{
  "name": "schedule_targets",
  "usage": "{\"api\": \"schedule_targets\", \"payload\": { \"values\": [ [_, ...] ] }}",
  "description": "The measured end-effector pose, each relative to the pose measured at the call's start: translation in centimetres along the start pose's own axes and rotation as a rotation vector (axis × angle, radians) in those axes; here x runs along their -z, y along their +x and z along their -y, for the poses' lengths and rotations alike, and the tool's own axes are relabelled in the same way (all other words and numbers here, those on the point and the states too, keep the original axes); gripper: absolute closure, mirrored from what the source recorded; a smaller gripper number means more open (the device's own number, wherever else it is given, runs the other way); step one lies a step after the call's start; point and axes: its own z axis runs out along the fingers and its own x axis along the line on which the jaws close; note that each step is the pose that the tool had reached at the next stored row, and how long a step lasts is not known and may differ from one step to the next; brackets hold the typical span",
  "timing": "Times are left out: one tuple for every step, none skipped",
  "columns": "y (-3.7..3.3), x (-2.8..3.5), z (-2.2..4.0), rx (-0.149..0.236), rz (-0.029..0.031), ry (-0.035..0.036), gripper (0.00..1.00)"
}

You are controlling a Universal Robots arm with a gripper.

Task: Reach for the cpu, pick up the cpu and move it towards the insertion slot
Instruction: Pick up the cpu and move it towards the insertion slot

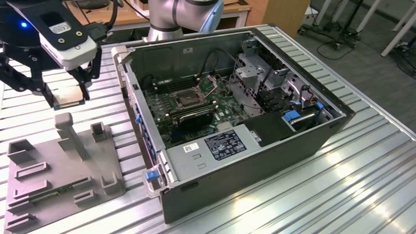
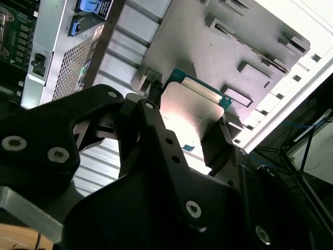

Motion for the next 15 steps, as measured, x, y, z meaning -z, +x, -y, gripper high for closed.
{"api": "schedule_targets", "payload": {
  "values": [
    [-0.05,0.0,0.0,0.0,0.0,0.0,0.45],
    [-0.07,0.0,0.0,0.0,0.0,-0.0001,0.45],
    [-0.09,0.0,0.0,0.0,0.0001,-0.0001,0.45],
    [-0.11,0.0,0.0,0.0,0.0,-0.0001,0.45],
    [-0.15,0.0,0.0,0.0,0.0,0.0,0.45],
    [-0.2,0.0,0.0,0.0,0.0,-0.0001,0.45],
    [-0.26,0.0,0.0,0.0,0.0,0.0,0.45],
    [-0.32,0.0,0.0,0.0,0.0,0.0,0.45],
    [-0.37,0.0,0.0,0.0,0.0,0.0,0.45],
    [-0.42,0.0,0.0,0.0,0.0,0.0,0.45],
    [-0.49,0.0,0.0,0.0,0.0,0.0,0.45],
    [-0.56,0.0,0.0,0.0,0.0,0.0,0.45],
    [-0.64,0.0,0.0,0.0,0.0,0.0,0.45],
    [-0.72,0.0,0.0,0.0,0.0001,-0.0001,0.45],
    [-0.79,0.0,-0.01,0.0,0.0,0.0,0.45]
  ]
}}
